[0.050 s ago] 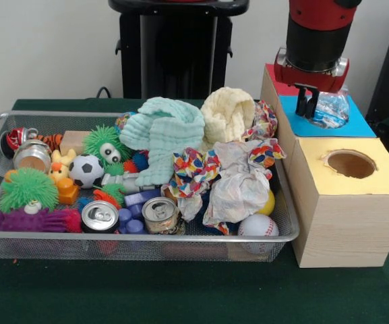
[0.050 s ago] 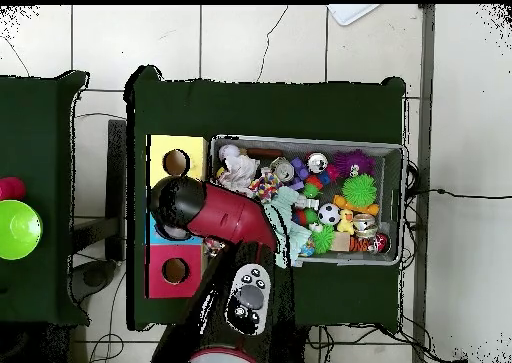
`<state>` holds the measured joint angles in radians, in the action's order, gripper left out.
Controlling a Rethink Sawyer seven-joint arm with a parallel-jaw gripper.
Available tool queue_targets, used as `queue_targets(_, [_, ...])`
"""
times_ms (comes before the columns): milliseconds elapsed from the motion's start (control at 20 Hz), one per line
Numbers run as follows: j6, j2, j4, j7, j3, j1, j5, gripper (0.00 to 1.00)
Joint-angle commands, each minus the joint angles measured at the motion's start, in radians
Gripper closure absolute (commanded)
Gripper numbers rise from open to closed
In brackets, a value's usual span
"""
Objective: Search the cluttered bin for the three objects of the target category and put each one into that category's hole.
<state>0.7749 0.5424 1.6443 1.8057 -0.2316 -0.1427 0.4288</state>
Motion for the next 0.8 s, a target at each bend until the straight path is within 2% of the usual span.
queue_targets(50, [-0.254, -0.232, -0.039, 0.315, -0.006, -0.020, -0.011, 1.00])
queue_targets(350, [-0.256, -0.284, -0.090, 0.362, -0.080, -0.074, -0.015, 1.00])
queue_targets(800, [-0.243, -0.296, -0.104, 0.332, -0.080, -0.075, -0.020, 1.00])
